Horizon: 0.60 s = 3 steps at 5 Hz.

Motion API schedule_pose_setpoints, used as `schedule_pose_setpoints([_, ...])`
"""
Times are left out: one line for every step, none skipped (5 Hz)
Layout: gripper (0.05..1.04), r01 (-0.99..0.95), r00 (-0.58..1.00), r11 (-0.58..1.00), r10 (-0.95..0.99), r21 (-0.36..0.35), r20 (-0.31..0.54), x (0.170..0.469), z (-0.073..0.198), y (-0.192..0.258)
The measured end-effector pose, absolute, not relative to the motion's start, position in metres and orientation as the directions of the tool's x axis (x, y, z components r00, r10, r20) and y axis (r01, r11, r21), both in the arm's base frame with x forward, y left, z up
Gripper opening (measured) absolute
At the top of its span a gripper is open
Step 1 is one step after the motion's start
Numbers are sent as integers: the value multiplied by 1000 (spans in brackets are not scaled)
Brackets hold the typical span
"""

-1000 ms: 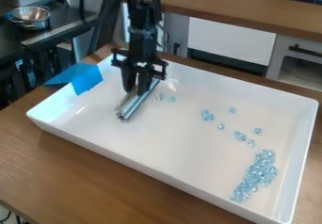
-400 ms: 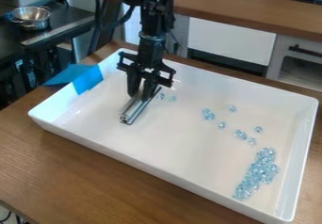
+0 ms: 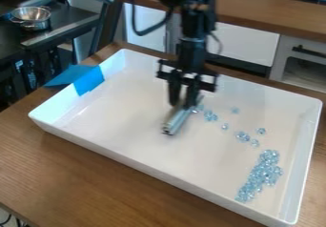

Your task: Sweep into pile

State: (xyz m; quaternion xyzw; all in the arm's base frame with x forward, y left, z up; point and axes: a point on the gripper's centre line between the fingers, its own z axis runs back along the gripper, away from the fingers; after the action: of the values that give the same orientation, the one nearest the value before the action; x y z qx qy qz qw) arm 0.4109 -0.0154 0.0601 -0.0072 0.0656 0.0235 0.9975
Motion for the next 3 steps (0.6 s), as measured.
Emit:
schedule_pose_setpoints([328, -66, 987, 997, 60, -34, -149, 420, 62, -33])
schedule_pose_setpoints([328, -81, 988, 996, 75, -36, -133, 429, 62, -50])
schedule_pose_setpoints([328, -68, 990, 997, 63, -31, -124, 435, 61, -64])
